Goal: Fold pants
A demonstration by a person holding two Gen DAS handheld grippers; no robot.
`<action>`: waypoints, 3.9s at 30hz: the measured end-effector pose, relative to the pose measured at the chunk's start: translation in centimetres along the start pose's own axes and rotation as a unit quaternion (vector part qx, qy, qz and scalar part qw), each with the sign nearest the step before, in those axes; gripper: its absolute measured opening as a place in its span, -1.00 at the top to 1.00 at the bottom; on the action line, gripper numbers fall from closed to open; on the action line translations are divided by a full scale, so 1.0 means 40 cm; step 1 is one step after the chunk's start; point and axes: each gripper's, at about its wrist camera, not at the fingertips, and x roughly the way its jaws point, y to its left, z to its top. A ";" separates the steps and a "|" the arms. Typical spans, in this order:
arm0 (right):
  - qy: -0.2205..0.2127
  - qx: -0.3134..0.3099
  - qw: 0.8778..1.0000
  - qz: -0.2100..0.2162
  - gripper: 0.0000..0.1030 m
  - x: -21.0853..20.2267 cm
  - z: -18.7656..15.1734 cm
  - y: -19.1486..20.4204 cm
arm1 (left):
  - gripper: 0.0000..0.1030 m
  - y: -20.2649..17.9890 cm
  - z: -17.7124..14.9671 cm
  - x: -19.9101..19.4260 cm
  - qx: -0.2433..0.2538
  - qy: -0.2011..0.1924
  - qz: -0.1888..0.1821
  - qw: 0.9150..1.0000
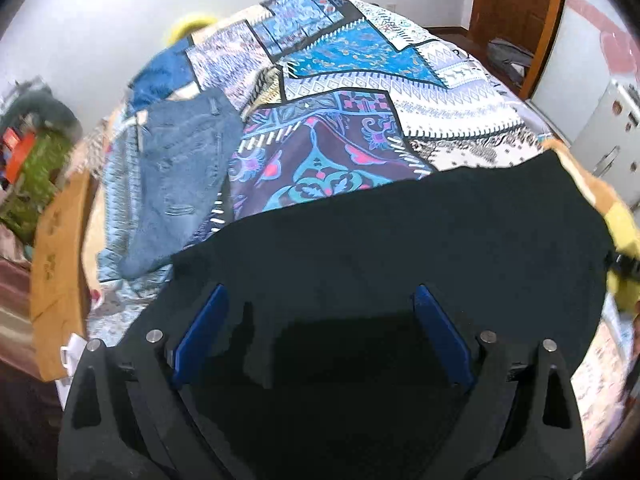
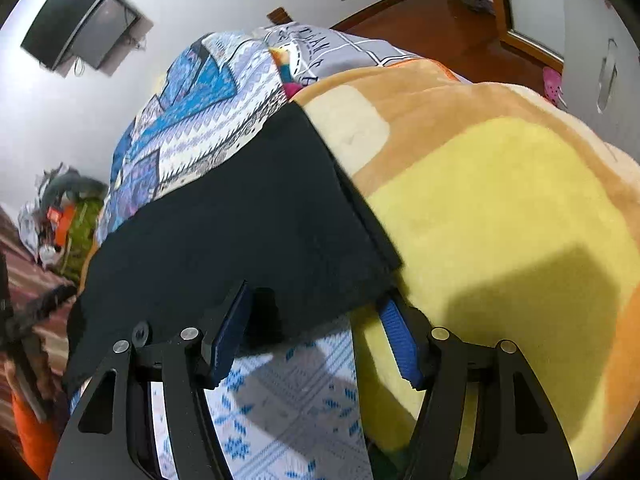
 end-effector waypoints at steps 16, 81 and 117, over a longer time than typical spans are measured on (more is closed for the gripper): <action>-0.078 -0.054 0.994 -0.060 0.83 -0.077 0.060 0.053 | -0.85 0.053 -0.070 -0.036 -0.055 -0.002 -0.025 0.998; 0.016 -0.397 0.915 0.066 0.07 0.020 -0.077 0.738 | -0.87 0.236 -0.165 -0.228 -0.145 -0.070 -0.049 0.986; 0.104 -0.364 0.926 -0.001 -0.29 0.144 -0.070 0.551 | -1.00 0.114 -0.168 -0.038 -0.113 -0.004 -0.033 0.993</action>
